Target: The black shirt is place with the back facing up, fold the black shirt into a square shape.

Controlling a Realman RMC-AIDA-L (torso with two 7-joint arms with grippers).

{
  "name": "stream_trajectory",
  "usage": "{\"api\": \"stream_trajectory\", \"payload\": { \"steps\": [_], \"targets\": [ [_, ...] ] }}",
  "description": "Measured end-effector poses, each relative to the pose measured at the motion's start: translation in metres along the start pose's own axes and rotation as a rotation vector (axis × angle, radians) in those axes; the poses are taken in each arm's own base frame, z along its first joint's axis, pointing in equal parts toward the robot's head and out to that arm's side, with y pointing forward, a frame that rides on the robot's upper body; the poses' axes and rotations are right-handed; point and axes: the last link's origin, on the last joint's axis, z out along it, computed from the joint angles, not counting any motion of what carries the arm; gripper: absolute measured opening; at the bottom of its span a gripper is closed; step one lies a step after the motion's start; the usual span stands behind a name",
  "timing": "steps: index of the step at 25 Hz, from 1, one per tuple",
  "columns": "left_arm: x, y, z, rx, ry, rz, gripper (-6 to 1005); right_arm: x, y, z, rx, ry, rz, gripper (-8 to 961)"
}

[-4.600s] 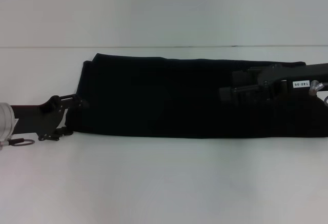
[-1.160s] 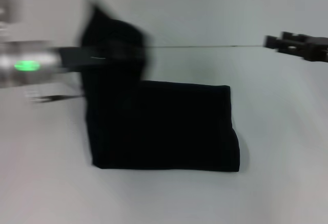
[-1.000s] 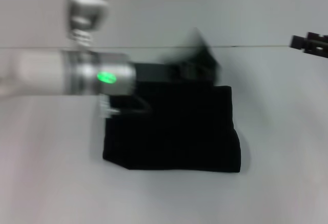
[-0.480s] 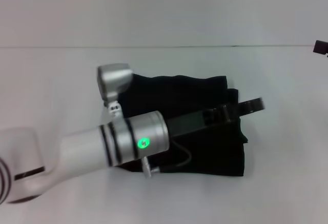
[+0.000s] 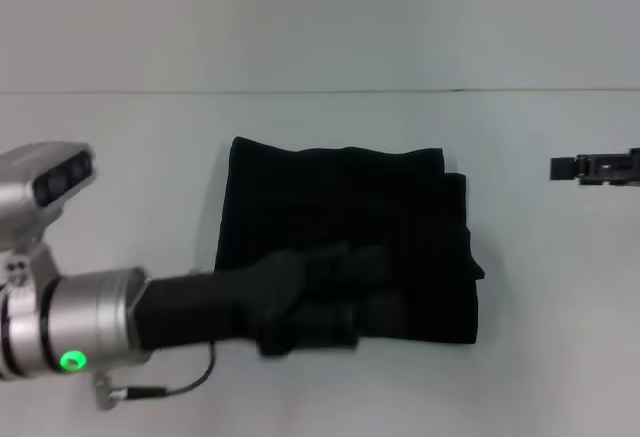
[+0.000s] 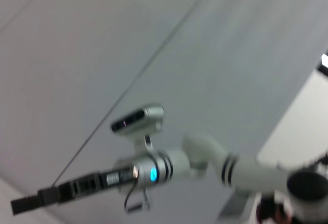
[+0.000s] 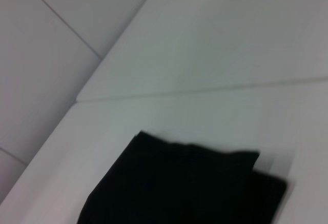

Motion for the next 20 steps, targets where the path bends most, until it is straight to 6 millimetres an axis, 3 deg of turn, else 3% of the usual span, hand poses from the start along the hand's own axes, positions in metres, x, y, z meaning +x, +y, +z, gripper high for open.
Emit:
{"api": "stream_trajectory", "payload": {
  "steps": [4, 9, 16, 20],
  "targets": [
    [-0.014, 0.005, -0.022, 0.019, -0.183, 0.124, 828, 0.003, 0.009, 0.020, -0.037, 0.077, 0.076, 915],
    [-0.022, 0.003, -0.028, 0.028, -0.301, 0.191, 952, 0.008, 0.021, 0.038, -0.079, 0.153, 0.147, 915],
    [-0.018, -0.005, -0.033, 0.062, -0.377, 0.248, 951, 0.021, 0.034, 0.060, -0.112, 0.245, 0.222, 915],
    [-0.017, -0.005, -0.034, 0.057, -0.398, 0.252, 951, 0.027, 0.034, 0.063, -0.109, 0.261, 0.252, 915]
  ]
}}
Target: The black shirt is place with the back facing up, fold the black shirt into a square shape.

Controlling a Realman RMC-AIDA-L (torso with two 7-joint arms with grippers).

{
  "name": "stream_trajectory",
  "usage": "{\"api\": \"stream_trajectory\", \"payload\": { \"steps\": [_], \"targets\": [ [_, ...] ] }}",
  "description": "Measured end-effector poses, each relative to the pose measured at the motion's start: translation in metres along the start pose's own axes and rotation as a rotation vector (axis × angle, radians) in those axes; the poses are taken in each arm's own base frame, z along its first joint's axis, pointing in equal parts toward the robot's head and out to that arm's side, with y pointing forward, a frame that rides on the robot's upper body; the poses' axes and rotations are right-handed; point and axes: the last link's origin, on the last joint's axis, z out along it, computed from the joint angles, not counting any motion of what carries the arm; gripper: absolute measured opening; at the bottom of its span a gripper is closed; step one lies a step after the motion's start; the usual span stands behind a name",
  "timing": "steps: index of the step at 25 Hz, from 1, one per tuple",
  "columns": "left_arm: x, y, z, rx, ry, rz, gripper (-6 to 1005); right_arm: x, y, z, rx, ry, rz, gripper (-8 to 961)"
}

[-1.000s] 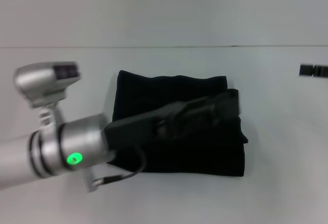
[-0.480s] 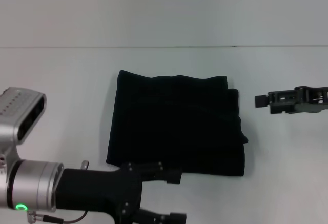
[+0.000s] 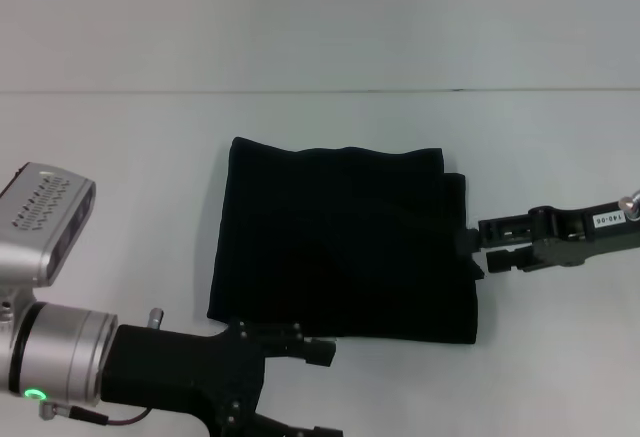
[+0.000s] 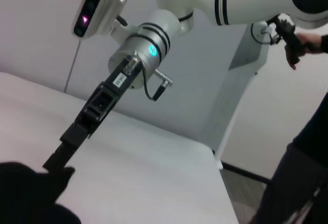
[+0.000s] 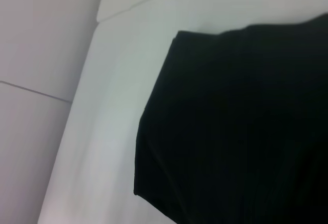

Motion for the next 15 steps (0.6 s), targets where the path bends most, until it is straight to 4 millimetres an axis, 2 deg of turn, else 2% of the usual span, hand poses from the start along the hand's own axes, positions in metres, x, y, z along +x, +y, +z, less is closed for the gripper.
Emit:
{"api": "stream_trajectory", "payload": {
  "steps": [9, 15],
  "targets": [
    [-0.001, -0.004, -0.002, 0.014, -0.042, 0.003, 950, 0.015, -0.005, -0.006, -0.024, 0.029, 0.048, 915],
    [0.000, -0.010, -0.001, 0.036, -0.054, 0.012, 949, 0.015, 0.000, 0.007, -0.050, 0.019, 0.059, 916]
  ]
}}
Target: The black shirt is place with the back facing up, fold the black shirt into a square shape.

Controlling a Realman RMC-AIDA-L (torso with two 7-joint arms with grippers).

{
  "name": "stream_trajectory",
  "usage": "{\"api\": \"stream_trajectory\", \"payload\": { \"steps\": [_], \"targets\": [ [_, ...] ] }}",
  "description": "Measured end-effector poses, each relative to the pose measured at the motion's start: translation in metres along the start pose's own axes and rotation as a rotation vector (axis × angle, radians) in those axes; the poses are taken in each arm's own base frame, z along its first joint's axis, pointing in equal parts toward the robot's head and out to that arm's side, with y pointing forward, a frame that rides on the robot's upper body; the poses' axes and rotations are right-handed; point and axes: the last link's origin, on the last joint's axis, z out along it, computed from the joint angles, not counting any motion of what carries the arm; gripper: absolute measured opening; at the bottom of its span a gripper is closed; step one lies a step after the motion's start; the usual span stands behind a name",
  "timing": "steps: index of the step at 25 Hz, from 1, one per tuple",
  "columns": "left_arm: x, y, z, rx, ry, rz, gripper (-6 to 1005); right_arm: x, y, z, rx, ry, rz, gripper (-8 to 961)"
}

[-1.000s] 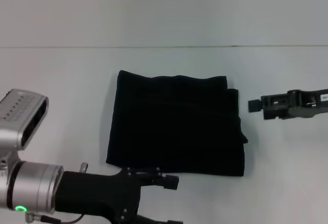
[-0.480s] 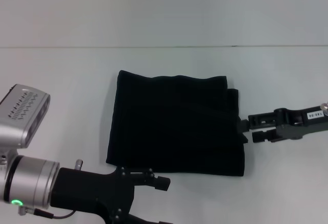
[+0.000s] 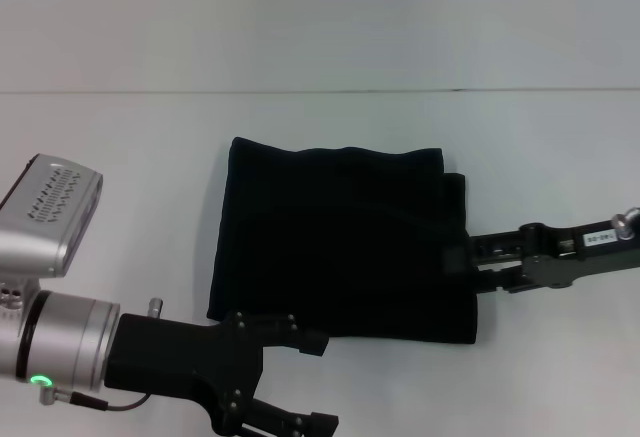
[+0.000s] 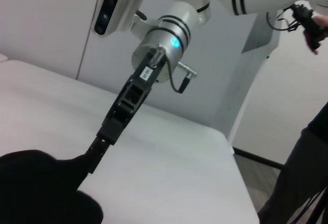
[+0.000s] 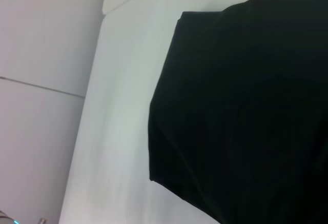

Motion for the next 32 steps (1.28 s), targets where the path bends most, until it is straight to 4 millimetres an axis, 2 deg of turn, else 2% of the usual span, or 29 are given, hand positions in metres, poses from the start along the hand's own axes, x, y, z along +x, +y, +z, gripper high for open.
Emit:
{"api": "stream_trajectory", "payload": {
  "steps": [9, 14, 19, 25, 30, 32],
  "targets": [
    [0.001, -0.005, 0.000, 0.020, -0.014, 0.006, 949, 0.004, -0.007, 0.018, 0.027, -0.024, 0.064, 850],
    [0.003, -0.006, -0.001, 0.021, -0.018, 0.013, 950, 0.007, -0.010, 0.020, 0.025, -0.032, 0.072, 638],
    [0.003, -0.008, 0.000, 0.030, -0.021, 0.016, 949, 0.010, -0.012, 0.018, 0.021, -0.036, 0.070, 387],
    [0.003, -0.009, 0.000, 0.034, -0.021, 0.013, 950, 0.010, -0.015, 0.010, 0.025, -0.051, 0.066, 151],
    [0.002, -0.009, 0.002, 0.040, -0.020, 0.007, 950, 0.008, -0.014, -0.001, 0.001, -0.064, 0.033, 58],
    [0.003, -0.010, 0.002, 0.043, -0.019, 0.005, 949, 0.007, -0.011, -0.004, -0.016, -0.064, 0.020, 57]
  ]
}}
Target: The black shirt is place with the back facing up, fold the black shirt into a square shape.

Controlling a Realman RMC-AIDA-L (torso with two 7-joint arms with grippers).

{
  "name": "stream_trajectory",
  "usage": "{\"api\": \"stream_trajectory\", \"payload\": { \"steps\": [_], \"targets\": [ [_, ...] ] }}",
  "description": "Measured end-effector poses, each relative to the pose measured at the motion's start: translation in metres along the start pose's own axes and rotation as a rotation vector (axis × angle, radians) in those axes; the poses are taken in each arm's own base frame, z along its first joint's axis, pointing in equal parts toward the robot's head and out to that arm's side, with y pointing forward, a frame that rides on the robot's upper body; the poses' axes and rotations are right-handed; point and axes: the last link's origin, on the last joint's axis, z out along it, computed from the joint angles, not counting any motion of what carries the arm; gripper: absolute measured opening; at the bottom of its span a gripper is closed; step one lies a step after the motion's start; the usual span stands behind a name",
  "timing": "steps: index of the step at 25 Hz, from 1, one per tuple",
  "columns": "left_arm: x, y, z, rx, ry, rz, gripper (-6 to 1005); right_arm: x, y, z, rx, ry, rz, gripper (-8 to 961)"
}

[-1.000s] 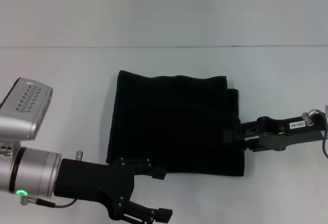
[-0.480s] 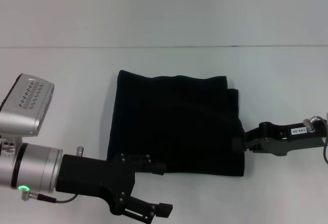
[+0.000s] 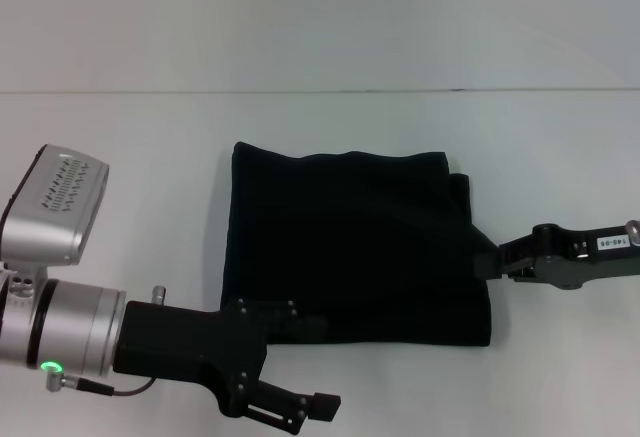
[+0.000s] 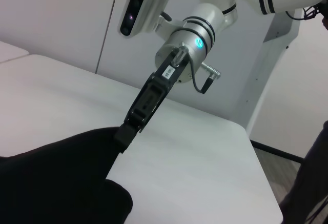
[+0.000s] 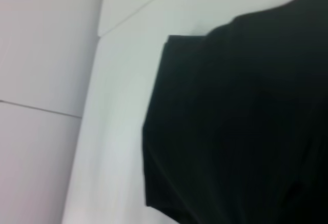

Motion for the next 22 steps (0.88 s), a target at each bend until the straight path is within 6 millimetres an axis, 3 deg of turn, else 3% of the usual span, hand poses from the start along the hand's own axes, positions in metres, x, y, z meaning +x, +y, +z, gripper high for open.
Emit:
{"api": "stream_trajectory", "payload": {
  "steps": [22],
  "targets": [
    [0.005, -0.009, 0.003, 0.049, 0.016, -0.036, 950, -0.024, 0.028, -0.017, -0.033, 0.005, -0.133, 64]
  ]
}}
